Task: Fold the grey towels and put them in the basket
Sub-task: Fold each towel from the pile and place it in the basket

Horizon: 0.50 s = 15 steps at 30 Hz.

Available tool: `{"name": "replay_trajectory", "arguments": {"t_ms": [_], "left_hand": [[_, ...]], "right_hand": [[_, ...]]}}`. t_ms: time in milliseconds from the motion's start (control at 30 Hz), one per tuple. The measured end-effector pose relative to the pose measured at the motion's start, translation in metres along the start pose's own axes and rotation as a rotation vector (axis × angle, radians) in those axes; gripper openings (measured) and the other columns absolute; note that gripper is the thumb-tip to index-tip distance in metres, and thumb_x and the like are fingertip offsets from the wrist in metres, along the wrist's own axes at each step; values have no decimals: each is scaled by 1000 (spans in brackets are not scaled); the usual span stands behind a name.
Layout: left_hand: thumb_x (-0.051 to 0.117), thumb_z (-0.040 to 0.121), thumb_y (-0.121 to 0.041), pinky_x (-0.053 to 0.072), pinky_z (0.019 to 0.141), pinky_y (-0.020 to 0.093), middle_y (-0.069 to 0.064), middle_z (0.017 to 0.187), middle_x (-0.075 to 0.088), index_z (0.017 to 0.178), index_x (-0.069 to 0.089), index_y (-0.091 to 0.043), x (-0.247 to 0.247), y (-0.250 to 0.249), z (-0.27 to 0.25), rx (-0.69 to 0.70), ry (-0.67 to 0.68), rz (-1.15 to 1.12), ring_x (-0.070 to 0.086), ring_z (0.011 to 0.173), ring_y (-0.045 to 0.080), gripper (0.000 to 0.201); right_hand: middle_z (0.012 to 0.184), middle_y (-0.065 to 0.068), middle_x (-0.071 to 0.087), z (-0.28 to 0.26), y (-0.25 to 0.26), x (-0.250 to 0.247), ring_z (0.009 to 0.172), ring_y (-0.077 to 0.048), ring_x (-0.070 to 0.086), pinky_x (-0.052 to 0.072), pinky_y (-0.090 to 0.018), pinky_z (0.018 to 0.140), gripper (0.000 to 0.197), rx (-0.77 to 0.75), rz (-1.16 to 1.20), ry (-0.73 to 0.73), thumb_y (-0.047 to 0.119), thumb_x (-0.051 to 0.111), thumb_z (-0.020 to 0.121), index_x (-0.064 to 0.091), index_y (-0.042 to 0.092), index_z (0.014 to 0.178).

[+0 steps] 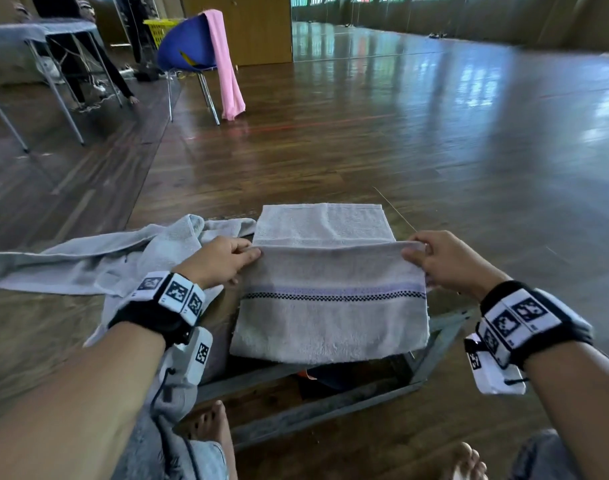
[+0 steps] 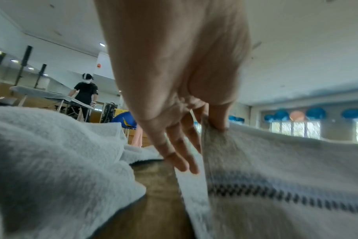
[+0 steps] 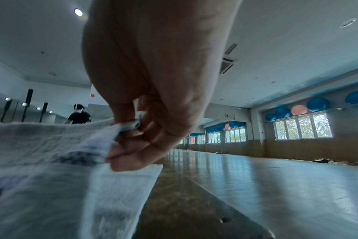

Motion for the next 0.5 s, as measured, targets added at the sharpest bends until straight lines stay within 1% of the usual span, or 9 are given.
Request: {"name": "replay_trajectory", "arguments": {"t_ms": [67,100,133,200,267,333,367,433,500], "left_hand": [[54,101,-31,55,78,46,16,84,62,98,66,-1,8,-1,5,62,-30,87,59,69,25,33],[54,101,-32,53,77,45,18,84,64,96,66,0,14,-1,6,78,-14,138,60,71,27,34],[54,100,-33,50,73,41,17,82,64,95,65,2,19,1,8,78,14,199,59,72,27,37],[55,100,-35,38,64,32,13,76,57,95,62,5,26,4,10,52,70,314,53,69,22,42],[55,100,-36,32,61,30,9,73,51,94,63,5,25,4,12,14,111,374,47,66,19,42],[58,98,-36,34,61,29,7,73,52,91,68,0,22,2,14,-29,205,421,46,65,18,39],[59,97,-36,37,61,28,5,71,54,85,70,-5,21,1,14,-52,267,441,48,64,17,35],[64,94,-34,48,60,28,0,71,62,76,72,-15,16,1,12,-121,368,417,58,63,15,28],[67,92,-28,54,58,29,0,74,66,77,72,-12,12,1,11,-184,391,309,67,65,17,23]], "right_hand": [[71,-2,65,6,-1,5,64,-20,61,45,-30,56,24,-38,-169,-50,22,62,99,62,21,75],[71,-1,64,7,-1,11,65,-20,59,42,-29,56,27,-48,-230,-36,22,62,99,59,24,72],[71,0,63,8,-3,17,64,-19,58,41,-29,56,29,-49,-264,1,22,62,99,57,27,71],[75,-1,64,9,-6,28,67,-19,59,44,-30,59,28,-22,-327,88,22,59,100,56,26,73],[84,-2,65,13,-6,32,78,-23,62,45,-31,70,21,10,-428,158,24,57,101,58,24,80],[90,3,61,17,-1,32,88,-21,59,42,-30,78,16,40,-533,257,27,56,100,58,27,83],[90,5,60,16,1,33,87,-18,59,41,-30,78,18,46,-588,329,29,57,98,59,28,81],[84,11,61,15,7,35,78,-9,58,40,-28,69,25,29,-642,421,29,57,96,59,29,71],[74,11,60,16,13,32,71,-6,57,39,-29,62,30,-1,-596,396,26,58,93,60,27,64]]}}
Point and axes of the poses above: each hand's wrist, its own z-axis towards the middle knuckle, its own x-axis out of the palm, y = z × x, the point moved 6 cm from there along z, towards the middle knuckle
